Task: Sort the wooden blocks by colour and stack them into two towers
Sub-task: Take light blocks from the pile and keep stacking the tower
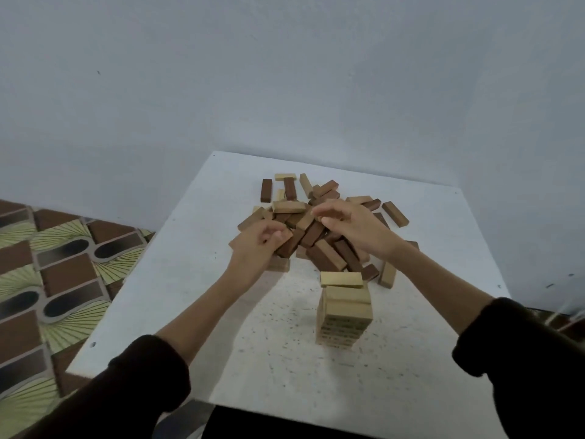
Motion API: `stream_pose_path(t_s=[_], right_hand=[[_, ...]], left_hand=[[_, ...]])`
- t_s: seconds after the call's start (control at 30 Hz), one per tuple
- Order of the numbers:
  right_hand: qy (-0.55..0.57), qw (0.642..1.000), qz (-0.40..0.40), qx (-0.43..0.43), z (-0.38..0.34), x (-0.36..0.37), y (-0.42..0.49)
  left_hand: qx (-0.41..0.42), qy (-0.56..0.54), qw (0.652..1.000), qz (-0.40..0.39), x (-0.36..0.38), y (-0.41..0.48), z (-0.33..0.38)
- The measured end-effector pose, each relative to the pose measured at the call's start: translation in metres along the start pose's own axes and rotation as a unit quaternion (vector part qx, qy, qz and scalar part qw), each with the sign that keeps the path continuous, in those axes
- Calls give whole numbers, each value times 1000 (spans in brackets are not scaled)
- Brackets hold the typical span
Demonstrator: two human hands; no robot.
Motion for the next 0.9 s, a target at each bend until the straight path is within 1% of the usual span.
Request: stream_pose_path(t_s=[0.1,0.2,0.3,0.4,0.5,0.6,0.67,0.73,0.9], right_hand=[[29,999,23,-6,-3,5,-9],[30,999,24,-20,-3,10,-20],[34,999,40,-6,-5,9,-28],[109,989,97,10,-13,6,-45],[209,962,172,24,-23,10,-72],[266,943,199,20,-30,23,-100],[264,943,203,15,-35,32,-117],[238,950,201,6,-41,39,-128],[203,960,193,20,-50,51,-142]], left_hand=[[8,-60,997,-39,14,-23,9],[10,-69,995,-70,26,-32,11],[7,-81,994,-67,31,-35,16],[2,-131,990,-58,31,-45,24],[6,-184,980,-76,33,-59,23],[10,-198,975,-101,36,-72,17],[11,-191,974,-124,39,-82,15],[6,-175,974,-143,41,-91,14],[-12,-153,975,-160,46,-107,13]])
Point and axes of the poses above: each hand's wrist, its own y-axis towards the middle knuckle, its own x-axis out of the palm, z = x × y, the point moved 1 cm from there along y, towards the middle knuckle, and after that the axes turned 15 degrees about -x, right-handed, at the moved point
